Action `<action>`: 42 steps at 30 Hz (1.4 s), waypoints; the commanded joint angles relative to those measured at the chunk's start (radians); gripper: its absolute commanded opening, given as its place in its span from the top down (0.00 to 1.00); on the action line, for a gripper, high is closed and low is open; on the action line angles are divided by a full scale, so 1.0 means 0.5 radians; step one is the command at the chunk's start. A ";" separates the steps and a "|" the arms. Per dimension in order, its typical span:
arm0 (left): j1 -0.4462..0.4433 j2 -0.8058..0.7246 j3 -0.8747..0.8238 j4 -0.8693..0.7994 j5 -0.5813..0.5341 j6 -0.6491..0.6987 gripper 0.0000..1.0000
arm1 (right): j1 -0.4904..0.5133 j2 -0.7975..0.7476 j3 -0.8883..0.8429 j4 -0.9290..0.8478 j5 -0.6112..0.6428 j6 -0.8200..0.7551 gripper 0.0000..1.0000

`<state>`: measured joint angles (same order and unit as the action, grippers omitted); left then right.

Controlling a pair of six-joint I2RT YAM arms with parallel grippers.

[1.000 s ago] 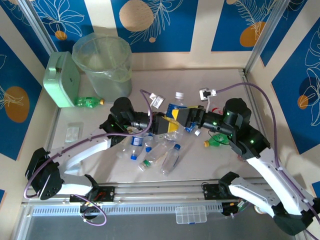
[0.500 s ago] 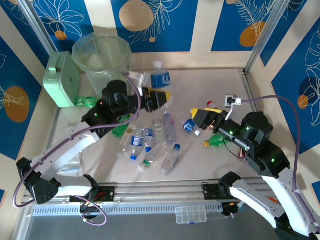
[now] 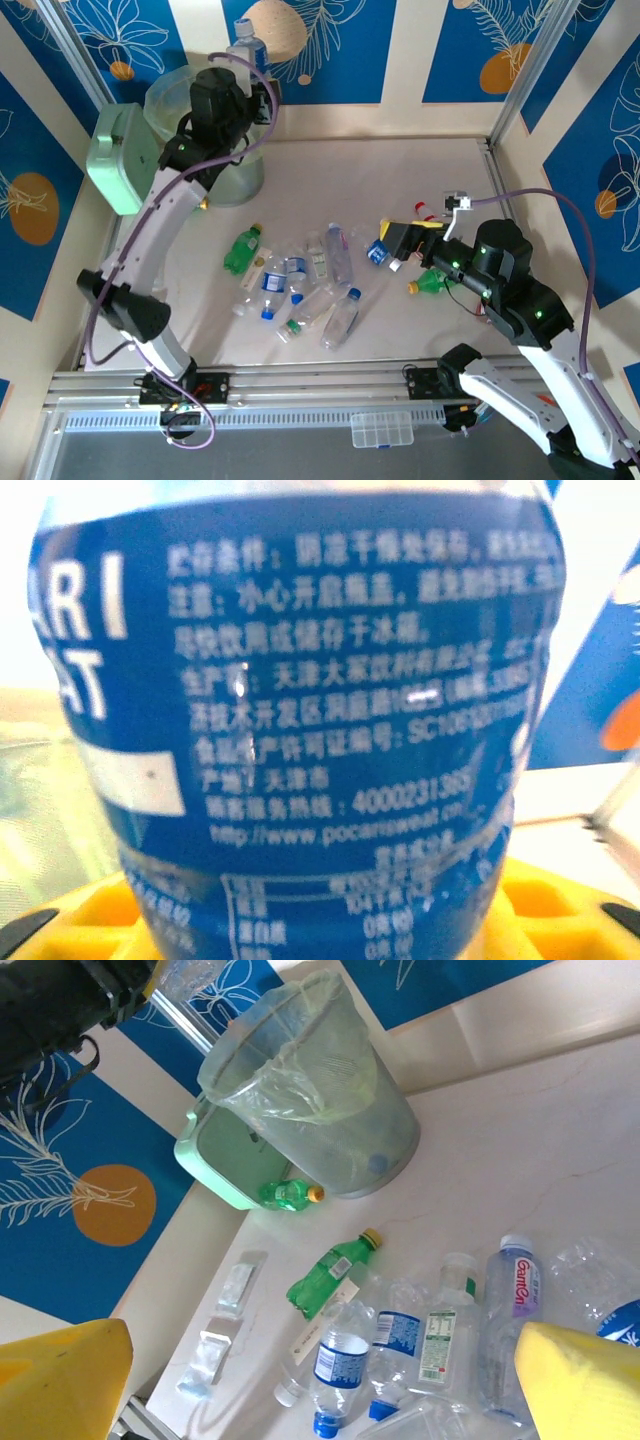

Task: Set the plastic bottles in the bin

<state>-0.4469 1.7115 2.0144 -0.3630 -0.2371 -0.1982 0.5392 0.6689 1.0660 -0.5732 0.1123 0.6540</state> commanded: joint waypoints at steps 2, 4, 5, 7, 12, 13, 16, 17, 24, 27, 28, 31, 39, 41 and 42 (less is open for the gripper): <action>0.213 0.253 0.345 -0.072 0.016 0.069 0.56 | -0.041 0.004 -0.068 0.021 -0.069 -0.003 0.02; 0.311 0.371 0.450 -0.089 0.067 0.045 0.57 | -0.053 0.024 -0.094 0.046 -0.129 0.016 0.02; 0.348 0.426 0.503 -0.111 0.069 0.028 0.57 | -0.056 0.034 -0.100 0.048 -0.142 0.020 0.02; 0.437 0.545 0.604 -0.149 0.122 -0.042 0.57 | -0.060 0.051 -0.116 0.044 -0.154 0.028 0.01; 0.605 0.771 0.700 -0.092 0.304 -0.136 0.57 | -0.080 0.083 -0.134 0.033 -0.173 0.036 0.02; 0.634 0.828 0.742 -0.090 0.331 -0.145 0.57 | -0.086 0.093 -0.136 0.030 -0.177 0.038 0.02; 0.695 1.000 0.918 -0.152 0.405 -0.183 0.58 | -0.097 0.130 -0.153 0.029 -0.183 0.049 0.01; 0.706 1.038 0.965 -0.181 0.419 -0.188 0.58 | -0.100 0.143 -0.161 0.029 -0.182 0.056 0.02; 0.713 1.117 0.924 -0.289 0.461 -0.184 0.64 | -0.118 0.208 -0.253 0.107 -0.188 0.099 0.02; 0.713 1.099 0.879 -0.375 0.437 -0.208 0.64 | -0.124 0.237 -0.286 0.120 -0.188 0.124 0.02; 0.713 1.090 0.864 -0.408 0.428 -0.226 0.65 | -0.124 0.242 -0.301 0.130 -0.192 0.128 0.02; 0.710 1.067 0.827 -0.480 0.424 -0.284 0.65 | -0.127 0.261 -0.333 0.150 -0.197 0.131 0.02; 0.711 1.117 0.973 -0.729 0.378 -0.413 0.65 | -0.156 0.364 -0.334 0.204 -0.225 0.115 0.02; 0.716 1.142 1.011 -0.779 0.384 -0.445 0.65 | -0.164 0.390 -0.331 0.232 -0.236 0.112 0.01; 0.721 1.152 1.024 -0.790 0.401 -0.447 0.65 | -0.167 0.401 -0.327 0.240 -0.244 0.110 0.02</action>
<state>-0.0917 2.2829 2.4668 -0.7094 -0.0341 -0.3885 0.4637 0.8616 0.9047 -0.4873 0.0158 0.7074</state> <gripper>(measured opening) 0.479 0.985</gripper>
